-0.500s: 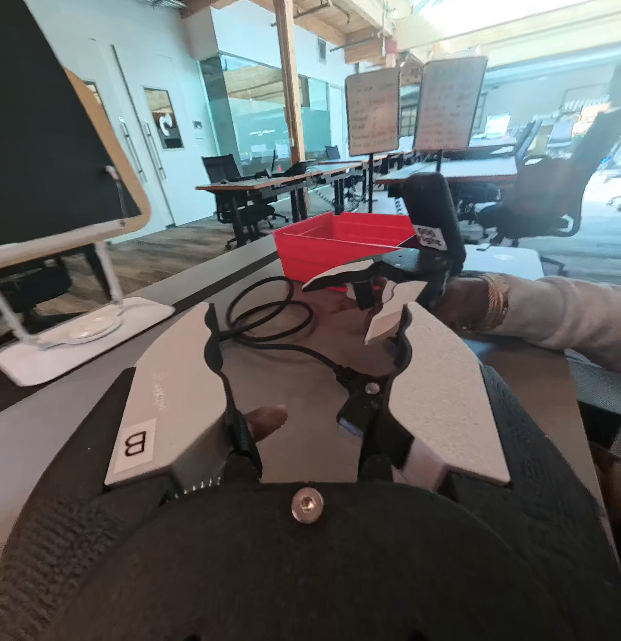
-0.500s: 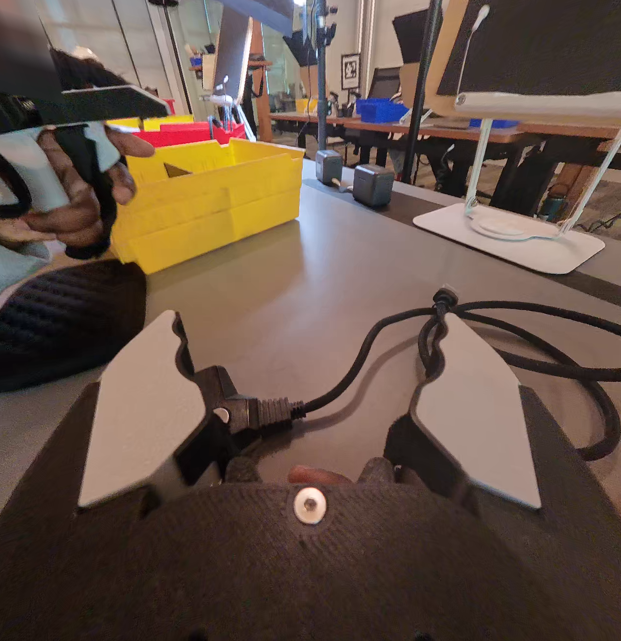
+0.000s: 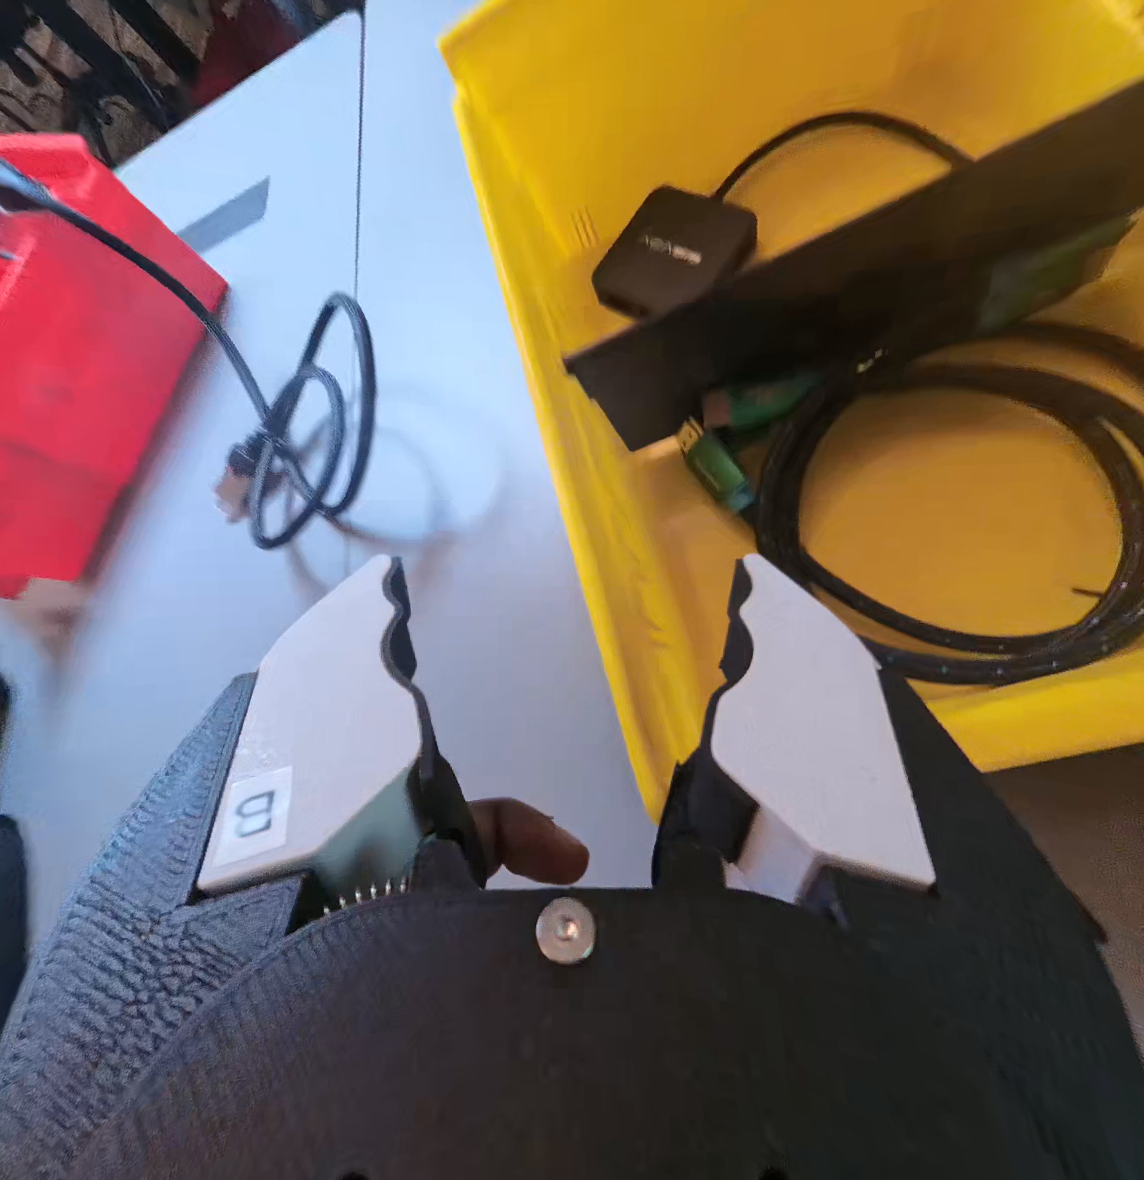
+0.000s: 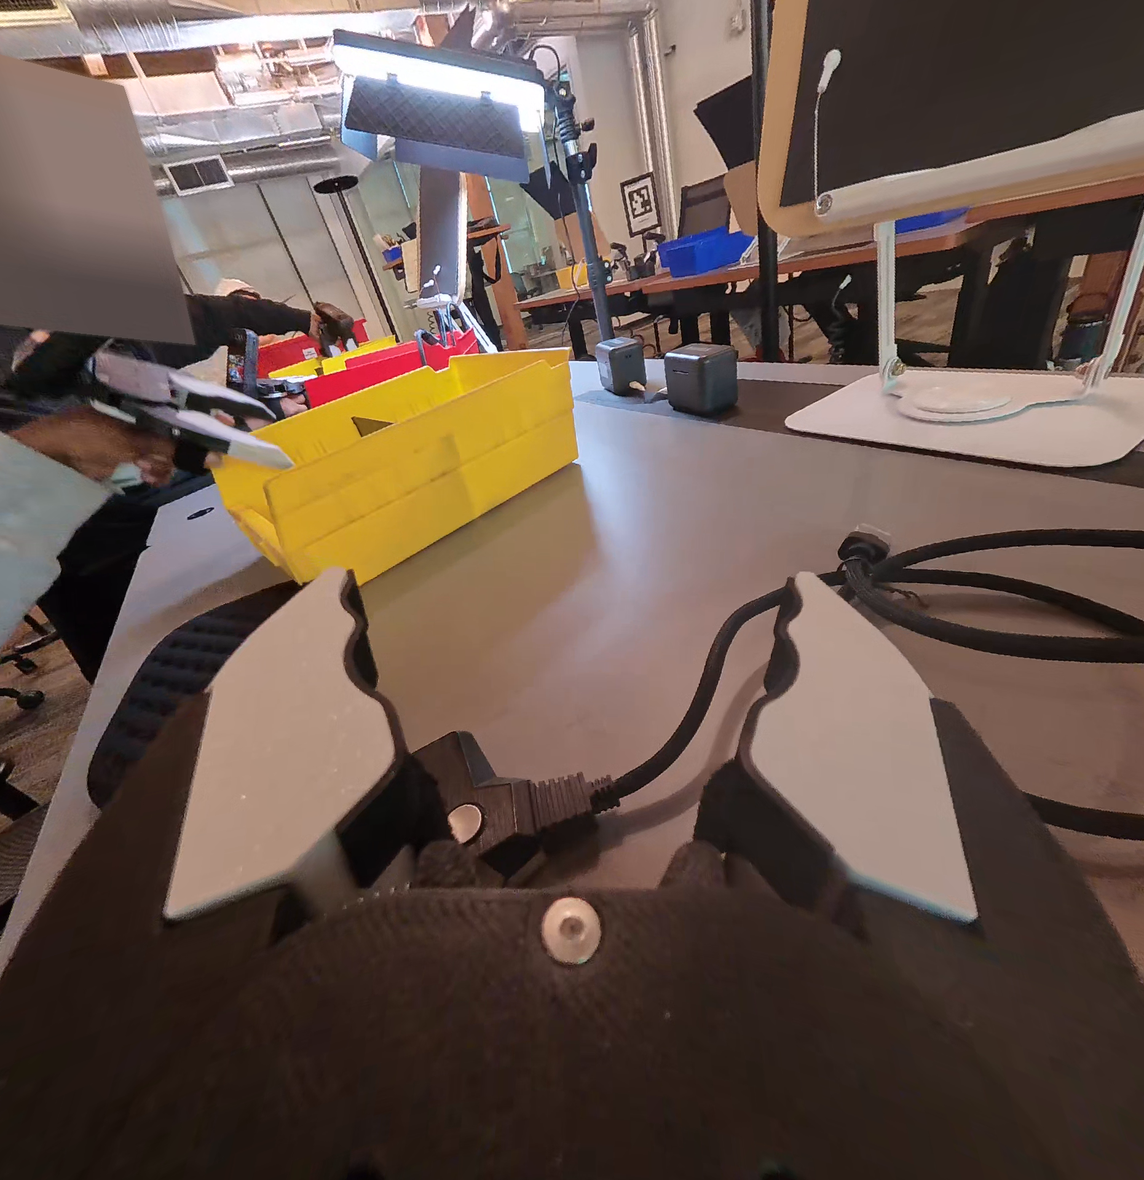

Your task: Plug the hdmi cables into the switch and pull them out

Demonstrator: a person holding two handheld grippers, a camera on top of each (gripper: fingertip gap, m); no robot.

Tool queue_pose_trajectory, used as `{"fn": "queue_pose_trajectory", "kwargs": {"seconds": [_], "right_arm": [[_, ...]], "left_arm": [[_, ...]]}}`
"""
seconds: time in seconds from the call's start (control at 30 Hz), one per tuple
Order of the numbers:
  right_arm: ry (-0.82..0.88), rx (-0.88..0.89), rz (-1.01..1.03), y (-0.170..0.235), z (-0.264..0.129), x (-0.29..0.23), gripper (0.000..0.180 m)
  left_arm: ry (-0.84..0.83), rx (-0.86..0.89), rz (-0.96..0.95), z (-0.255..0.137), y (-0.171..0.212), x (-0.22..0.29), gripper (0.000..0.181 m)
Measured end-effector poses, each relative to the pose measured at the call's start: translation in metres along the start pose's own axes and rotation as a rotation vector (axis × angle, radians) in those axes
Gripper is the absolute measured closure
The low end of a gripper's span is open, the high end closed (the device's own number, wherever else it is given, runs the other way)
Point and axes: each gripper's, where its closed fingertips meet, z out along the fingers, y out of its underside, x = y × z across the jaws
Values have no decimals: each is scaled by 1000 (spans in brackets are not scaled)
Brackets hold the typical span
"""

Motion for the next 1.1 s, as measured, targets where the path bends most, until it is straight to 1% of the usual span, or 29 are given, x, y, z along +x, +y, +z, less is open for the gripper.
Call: {"fn": "queue_pose_trajectory", "kwargs": {"seconds": [0.03, 0.07, 0.1, 0.13, 0.2, 0.3, 0.4, 0.5, 0.6, 0.7, 0.77, 0.83, 0.87, 0.93, 1.0, 1.03, 1.07, 1.1], "right_arm": [[-2, -2, 4, 1, 1, 0, 61], [-7, -6, 9, 2, 1, 0, 64], [-15, -14, 12, 4, 2, -1, 68], [-16, -28, 12, 7, 3, -1, 69], [-2, -51, -5, 11, 3, 1, 69], [1, -61, -52, 13, 3, 1, 74], [9, -74, -68, 16, 4, 1, 75], [-3, -82, -49, 17, 4, -1, 76], [2, -95, -51, 18, 4, 0, 77], [4, -104, -70, 19, 4, 0, 78], [1, -105, -77, 19, 4, 0, 78], [-1, -105, -76, 19, 4, -1, 78], [-1, -107, -76, 20, 4, -1, 78], [-2, -110, -75, 20, 4, -1, 78], [-3, -114, -76, 21, 5, -1, 79], [-5, -117, -76, 21, 5, -2, 79], [-7, -119, -79, 21, 5, -2, 79], [-9, -119, -84, 21, 5, -3, 79]], "left_arm": [[39, 24, -26, 3, 9, 7, 91], [83, 58, -54, 4, 15, 15, 108], [116, 89, -75, 4, 19, 22, 136], [112, 109, -90, 3, 24, 22, 163], [96, 172, -148, -1, 28, 23, 173], [-13, 233, -183, -12, 37, 21, 173], [-134, 246, -180, -29, 51, 21, 172], [-192, 237, -176, -48, 68, 22, 170], [-208, 158, -150, -62, 84, 17, 167], [-279, 37, -105, -72, 104, 1, 169], [-251, 52, -106, -76, 107, 0, 167], [-229, 108, -172, -87, 101, -4, 137], [-207, 148, -200, -95, 92, -2, 129], [-127, 286, -198, -116, 59, 11, 126], [-19, 397, -131, -131, 21, 35, 126], [31, 402, -82, -133, 8, 47, 127], [51, 372, -36, -129, -1, 54, 127], [31, 310, -1, -119, -6, 53, 128]]}}
